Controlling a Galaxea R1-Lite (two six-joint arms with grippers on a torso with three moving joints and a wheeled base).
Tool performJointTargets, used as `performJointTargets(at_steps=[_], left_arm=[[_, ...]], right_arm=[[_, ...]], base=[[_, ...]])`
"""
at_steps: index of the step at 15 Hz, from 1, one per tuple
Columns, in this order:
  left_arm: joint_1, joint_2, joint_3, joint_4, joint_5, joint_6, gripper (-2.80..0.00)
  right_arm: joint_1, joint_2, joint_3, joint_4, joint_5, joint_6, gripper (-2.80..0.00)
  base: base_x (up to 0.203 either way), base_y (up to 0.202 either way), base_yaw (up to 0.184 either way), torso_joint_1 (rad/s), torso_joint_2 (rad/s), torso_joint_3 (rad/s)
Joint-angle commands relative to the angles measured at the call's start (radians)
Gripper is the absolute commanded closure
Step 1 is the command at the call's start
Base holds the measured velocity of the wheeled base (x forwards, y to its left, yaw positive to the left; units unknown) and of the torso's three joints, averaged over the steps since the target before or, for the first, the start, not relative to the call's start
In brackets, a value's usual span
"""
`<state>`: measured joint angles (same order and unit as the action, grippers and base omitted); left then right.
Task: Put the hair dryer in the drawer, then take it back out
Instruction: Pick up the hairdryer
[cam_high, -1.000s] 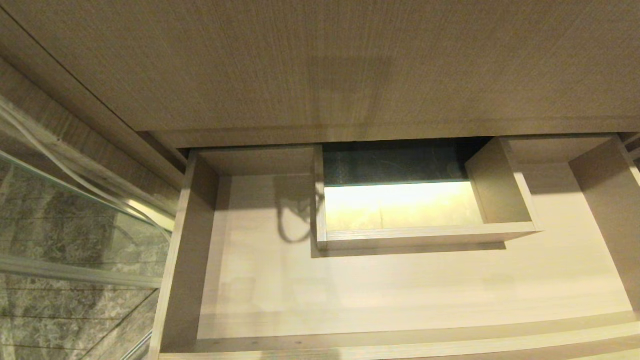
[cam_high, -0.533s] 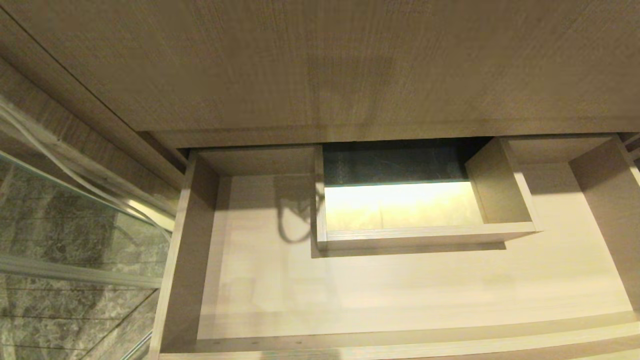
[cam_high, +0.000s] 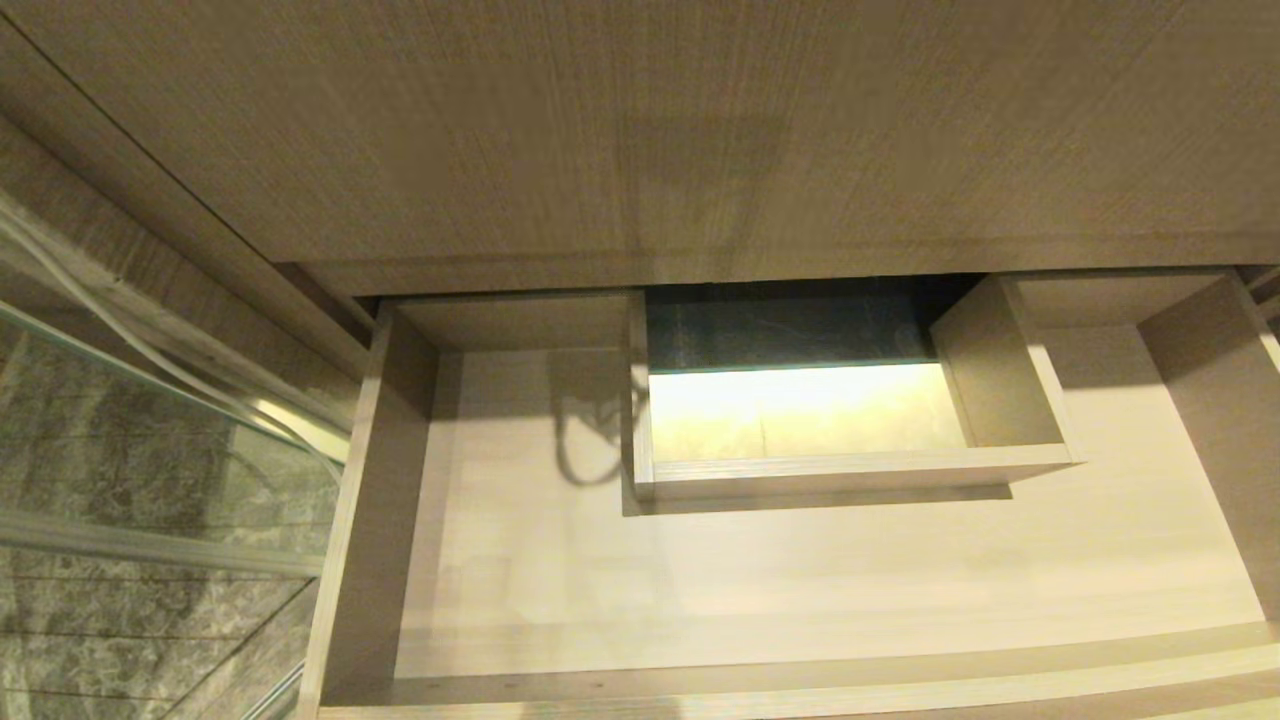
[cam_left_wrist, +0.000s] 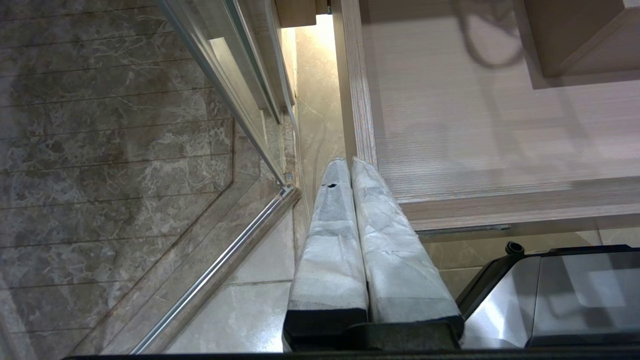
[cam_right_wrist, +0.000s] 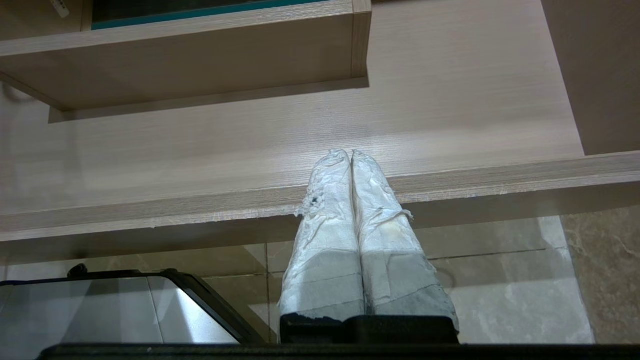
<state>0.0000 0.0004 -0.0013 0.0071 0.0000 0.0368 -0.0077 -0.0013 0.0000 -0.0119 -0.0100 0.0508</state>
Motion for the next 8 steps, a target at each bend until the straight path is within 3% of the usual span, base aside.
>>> performJointTargets(at_steps=[1, 8], left_arm=[[0.000, 0.000, 0.000, 0.001, 0.000, -0.002, 0.00], [0.000, 0.000, 0.000, 0.002, 0.002, -0.002, 0.00]], right_arm=[[0.000, 0.000, 0.000, 0.000, -0.001, 0.001, 0.00], [0.000, 0.000, 0.000, 0.000, -0.001, 0.000, 0.00]], base=[[0.000, 0.000, 0.000, 0.000, 0.00, 0.000], [0.000, 0.000, 0.000, 0.000, 0.00, 0.000]])
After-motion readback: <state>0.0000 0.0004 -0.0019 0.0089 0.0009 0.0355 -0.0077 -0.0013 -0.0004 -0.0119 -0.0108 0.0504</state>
